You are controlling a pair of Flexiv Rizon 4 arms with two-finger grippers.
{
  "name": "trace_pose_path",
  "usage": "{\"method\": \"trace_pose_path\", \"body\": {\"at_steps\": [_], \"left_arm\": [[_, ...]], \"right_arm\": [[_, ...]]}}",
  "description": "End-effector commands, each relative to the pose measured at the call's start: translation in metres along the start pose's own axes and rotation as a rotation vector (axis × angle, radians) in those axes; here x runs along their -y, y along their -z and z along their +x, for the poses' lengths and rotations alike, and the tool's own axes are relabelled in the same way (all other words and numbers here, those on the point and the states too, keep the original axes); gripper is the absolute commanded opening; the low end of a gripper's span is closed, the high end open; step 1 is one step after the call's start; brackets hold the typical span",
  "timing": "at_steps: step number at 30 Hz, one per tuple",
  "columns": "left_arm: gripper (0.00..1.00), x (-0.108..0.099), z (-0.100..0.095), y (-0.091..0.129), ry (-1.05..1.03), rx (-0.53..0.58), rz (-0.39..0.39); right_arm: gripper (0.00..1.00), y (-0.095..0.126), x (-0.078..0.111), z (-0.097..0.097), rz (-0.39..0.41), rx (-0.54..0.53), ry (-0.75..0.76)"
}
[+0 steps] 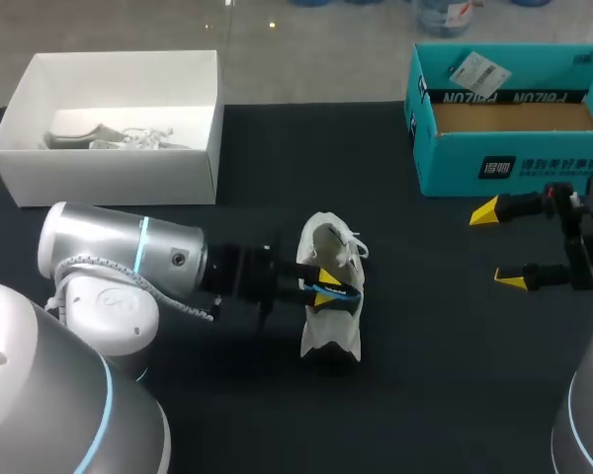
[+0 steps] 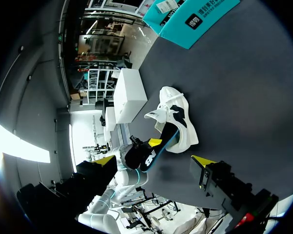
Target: Take the shoe out of the shoebox, open the shoe tongue, remove and reinsert the insole, then place the shoe into the shoebox
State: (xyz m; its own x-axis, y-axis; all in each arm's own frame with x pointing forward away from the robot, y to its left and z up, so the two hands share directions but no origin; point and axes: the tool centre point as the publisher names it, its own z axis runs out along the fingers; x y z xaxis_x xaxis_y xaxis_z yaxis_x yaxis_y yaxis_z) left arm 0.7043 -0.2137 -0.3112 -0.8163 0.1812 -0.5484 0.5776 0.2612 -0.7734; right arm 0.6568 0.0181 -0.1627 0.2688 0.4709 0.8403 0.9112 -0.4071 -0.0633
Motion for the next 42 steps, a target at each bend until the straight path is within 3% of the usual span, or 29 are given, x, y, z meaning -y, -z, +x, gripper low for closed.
{"method": "trace_pose_path", "body": {"at_steps": [1,18,23,24,25,28,34,37,38,42], "left_arm": [[0.0,-0.005,0.003,0.0,-0.018,-0.037,-0.031],[0.0,-0.05,-0.006,-0.023,-0.002,0.033,-0.112],[0.0,-0.055,-0.003,-0.023,0.014,0.033,-0.127],[0.07,-0.052,-0.002,-0.021,0.016,0.035,-0.124],[0.3,-0.05,-0.002,-0.019,0.016,0.038,-0.119],[0.32,-0.039,-0.004,-0.011,0.003,0.051,-0.098],[0.27,-0.017,-0.005,0.0,-0.025,0.057,-0.057],[0.16,-0.013,-0.002,0.0,-0.032,0.04,-0.053],[0.02,-0.013,0.0,-0.001,-0.026,0.029,-0.055],[0.0,-0.021,0.007,-0.01,-0.038,0.0,-0.073]], "right_arm": [[1.0,0.005,0.009,-0.002,-0.014,0.001,-0.002],[1.0,0.005,0.009,-0.002,-0.014,0.001,-0.002],[1.0,0.005,0.009,-0.002,-0.014,0.001,-0.002],[1.0,0.005,0.009,-0.002,-0.014,0.001,-0.002],[1.0,0.005,0.009,-0.002,-0.014,0.001,-0.002],[1.0,0.005,0.009,-0.002,-0.014,0.001,-0.002],[1.0,0.005,0.009,-0.002,-0.014,0.001,-0.002],[1.0,0.005,0.009,-0.002,-0.014,0.001,-0.002],[1.0,0.005,0.009,-0.002,-0.014,0.001,-0.002],[1.0,0.005,0.009,-0.002,-0.014,0.001,-0.002]]}}
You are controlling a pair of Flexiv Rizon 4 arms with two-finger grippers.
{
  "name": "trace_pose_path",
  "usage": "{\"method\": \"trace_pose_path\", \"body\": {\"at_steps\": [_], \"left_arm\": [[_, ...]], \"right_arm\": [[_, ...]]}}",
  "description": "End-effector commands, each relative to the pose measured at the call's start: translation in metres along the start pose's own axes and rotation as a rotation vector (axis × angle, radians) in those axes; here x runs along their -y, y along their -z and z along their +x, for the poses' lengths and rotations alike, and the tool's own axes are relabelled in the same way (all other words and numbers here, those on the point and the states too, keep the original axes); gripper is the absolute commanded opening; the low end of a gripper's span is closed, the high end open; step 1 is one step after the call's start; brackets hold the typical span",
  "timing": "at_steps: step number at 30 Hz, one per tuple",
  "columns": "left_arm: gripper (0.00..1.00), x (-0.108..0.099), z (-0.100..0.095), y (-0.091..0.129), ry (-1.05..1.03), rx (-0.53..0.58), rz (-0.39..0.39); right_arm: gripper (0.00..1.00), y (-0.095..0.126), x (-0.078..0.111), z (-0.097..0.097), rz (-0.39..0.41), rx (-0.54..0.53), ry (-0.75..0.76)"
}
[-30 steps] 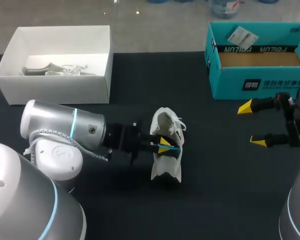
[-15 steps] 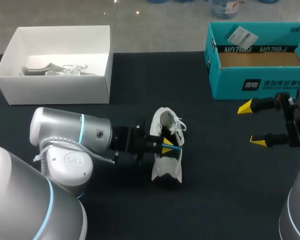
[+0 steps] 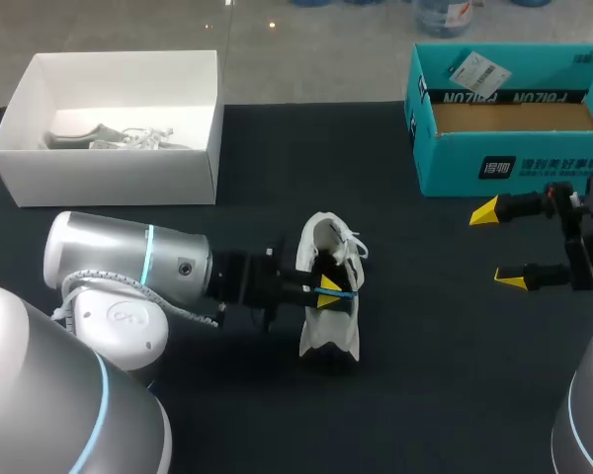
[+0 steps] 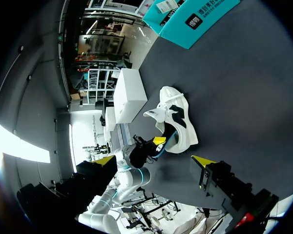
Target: Take the shoe out of the shoebox, open the shoe tongue, remove and reinsert the insole, then place the shoe into the shoebox
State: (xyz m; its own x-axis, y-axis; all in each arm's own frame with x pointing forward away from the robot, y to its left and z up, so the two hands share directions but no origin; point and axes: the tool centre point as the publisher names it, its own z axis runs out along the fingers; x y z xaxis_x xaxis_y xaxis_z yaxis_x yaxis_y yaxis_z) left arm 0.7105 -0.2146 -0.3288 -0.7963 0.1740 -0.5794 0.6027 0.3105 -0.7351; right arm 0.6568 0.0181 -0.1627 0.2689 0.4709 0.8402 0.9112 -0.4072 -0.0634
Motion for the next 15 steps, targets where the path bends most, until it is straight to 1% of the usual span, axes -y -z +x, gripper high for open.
{"method": "trace_pose_path", "body": {"at_steps": [1,5,10,15], "left_arm": [[0.0,-0.005,0.004,-0.006,0.005,-0.023,-0.007],[0.0,-0.015,0.003,-0.016,-0.006,-0.013,-0.025],[0.0,-0.03,-0.005,-0.028,-0.002,0.014,-0.055],[0.0,-0.043,-0.011,-0.033,0.008,0.027,-0.092]], "right_arm": [[1.0,0.005,0.009,-0.002,-0.014,0.001,-0.002],[1.0,0.005,0.009,-0.002,-0.014,0.001,-0.002],[1.0,0.005,0.009,-0.002,-0.014,0.001,-0.002],[1.0,0.005,0.009,-0.002,-0.014,0.001,-0.002]]}}
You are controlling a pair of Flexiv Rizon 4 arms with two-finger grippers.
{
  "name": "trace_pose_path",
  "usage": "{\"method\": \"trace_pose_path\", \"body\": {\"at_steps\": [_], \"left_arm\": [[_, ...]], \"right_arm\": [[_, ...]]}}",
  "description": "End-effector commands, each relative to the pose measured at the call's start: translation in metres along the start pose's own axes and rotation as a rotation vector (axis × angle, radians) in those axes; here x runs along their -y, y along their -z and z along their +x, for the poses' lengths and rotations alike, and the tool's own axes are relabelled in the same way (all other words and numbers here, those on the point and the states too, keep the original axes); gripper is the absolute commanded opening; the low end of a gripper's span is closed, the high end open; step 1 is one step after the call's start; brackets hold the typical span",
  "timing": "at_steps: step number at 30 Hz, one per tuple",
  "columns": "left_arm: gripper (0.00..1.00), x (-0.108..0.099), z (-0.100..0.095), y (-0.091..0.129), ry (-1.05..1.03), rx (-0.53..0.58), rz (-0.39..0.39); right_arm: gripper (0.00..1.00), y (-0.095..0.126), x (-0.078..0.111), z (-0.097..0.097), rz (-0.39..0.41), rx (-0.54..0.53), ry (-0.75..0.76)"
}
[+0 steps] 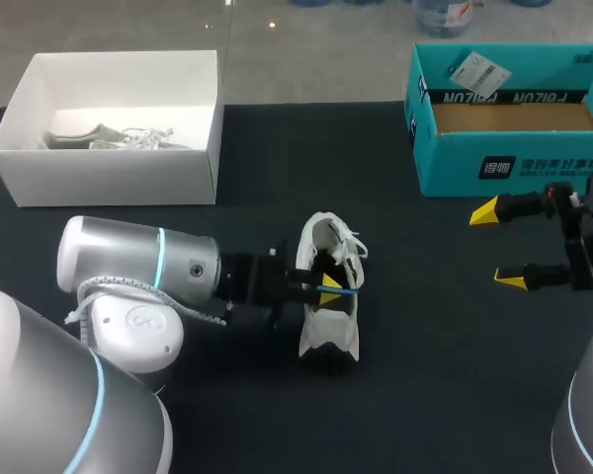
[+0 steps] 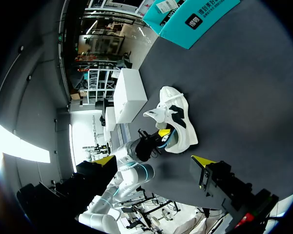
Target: Take the shoe out of the shoebox, open the shoe tongue, remove and reinsert the insole, then place the shoe into the shoebox
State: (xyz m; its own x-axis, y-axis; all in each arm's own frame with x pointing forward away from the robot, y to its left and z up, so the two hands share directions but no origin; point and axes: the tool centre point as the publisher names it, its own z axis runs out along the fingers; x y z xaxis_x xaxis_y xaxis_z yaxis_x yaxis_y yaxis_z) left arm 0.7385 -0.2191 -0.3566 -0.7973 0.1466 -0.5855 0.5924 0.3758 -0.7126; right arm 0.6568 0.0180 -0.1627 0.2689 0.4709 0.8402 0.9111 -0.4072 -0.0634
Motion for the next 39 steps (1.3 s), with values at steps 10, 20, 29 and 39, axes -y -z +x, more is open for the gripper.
{"method": "trace_pose_path", "body": {"at_steps": [10,20,29,39], "left_arm": [[0.36,0.026,-0.009,0.014,-0.02,0.024,0.041],[0.09,0.036,-0.004,0.023,-0.047,0.0,0.043],[0.0,0.027,0.003,0.004,-0.042,-0.024,0.036],[0.0,0.003,0.0,-0.02,-0.026,-0.018,-0.014]], "right_arm": [[1.0,0.005,0.009,-0.002,-0.014,0.001,-0.002],[1.0,0.005,0.009,-0.002,-0.014,0.001,-0.002],[1.0,0.005,0.009,-0.002,-0.014,0.001,-0.002],[1.0,0.005,0.009,-0.002,-0.014,0.001,-0.002]]}}
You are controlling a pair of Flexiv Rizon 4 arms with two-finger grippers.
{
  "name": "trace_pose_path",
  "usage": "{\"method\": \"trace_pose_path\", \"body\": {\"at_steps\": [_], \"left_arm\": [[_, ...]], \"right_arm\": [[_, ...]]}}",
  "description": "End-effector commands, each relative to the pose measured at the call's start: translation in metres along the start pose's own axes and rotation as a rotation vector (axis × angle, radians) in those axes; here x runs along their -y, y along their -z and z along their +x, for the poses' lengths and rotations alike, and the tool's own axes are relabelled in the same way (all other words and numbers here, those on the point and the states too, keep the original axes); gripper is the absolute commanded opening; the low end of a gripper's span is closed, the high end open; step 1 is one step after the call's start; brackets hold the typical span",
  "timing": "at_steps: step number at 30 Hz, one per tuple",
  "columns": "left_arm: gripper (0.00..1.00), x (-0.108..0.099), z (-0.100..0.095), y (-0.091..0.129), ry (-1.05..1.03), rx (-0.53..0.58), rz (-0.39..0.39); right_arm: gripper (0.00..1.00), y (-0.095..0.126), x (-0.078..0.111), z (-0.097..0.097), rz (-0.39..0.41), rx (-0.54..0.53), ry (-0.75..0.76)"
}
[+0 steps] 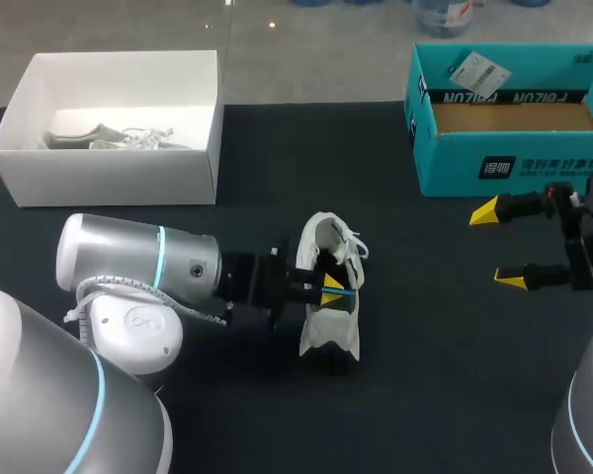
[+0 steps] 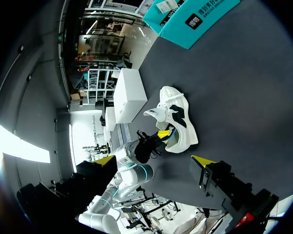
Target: Take the shoe out of the shoebox, open the shoe tongue, remove and reinsert the insole, then place the shoe into the shoebox
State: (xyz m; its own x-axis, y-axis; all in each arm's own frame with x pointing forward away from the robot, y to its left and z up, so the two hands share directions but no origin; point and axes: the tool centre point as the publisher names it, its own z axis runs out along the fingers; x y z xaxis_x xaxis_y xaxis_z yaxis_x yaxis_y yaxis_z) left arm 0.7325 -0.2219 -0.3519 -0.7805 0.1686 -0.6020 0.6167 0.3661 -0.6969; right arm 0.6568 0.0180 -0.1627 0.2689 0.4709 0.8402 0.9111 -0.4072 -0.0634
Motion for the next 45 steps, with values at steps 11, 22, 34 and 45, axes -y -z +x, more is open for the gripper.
{"method": "trace_pose_path", "body": {"at_steps": [11,22,34,45], "left_arm": [[0.48,0.016,-0.011,0.023,-0.022,0.036,-0.002],[0.06,0.019,-0.006,0.03,-0.038,0.015,-0.01],[0.0,0.014,0.004,0.006,0.018,-0.058,-0.001],[0.81,0.019,-0.003,0.022,0.022,-0.087,-0.02]], "right_arm": [[1.0,0.005,0.009,-0.002,-0.014,0.001,-0.002],[1.0,0.005,0.009,-0.002,-0.014,0.001,-0.002],[1.0,0.005,0.009,-0.002,-0.014,0.001,-0.002],[1.0,0.005,0.009,-0.002,-0.014,0.001,-0.002]]}}
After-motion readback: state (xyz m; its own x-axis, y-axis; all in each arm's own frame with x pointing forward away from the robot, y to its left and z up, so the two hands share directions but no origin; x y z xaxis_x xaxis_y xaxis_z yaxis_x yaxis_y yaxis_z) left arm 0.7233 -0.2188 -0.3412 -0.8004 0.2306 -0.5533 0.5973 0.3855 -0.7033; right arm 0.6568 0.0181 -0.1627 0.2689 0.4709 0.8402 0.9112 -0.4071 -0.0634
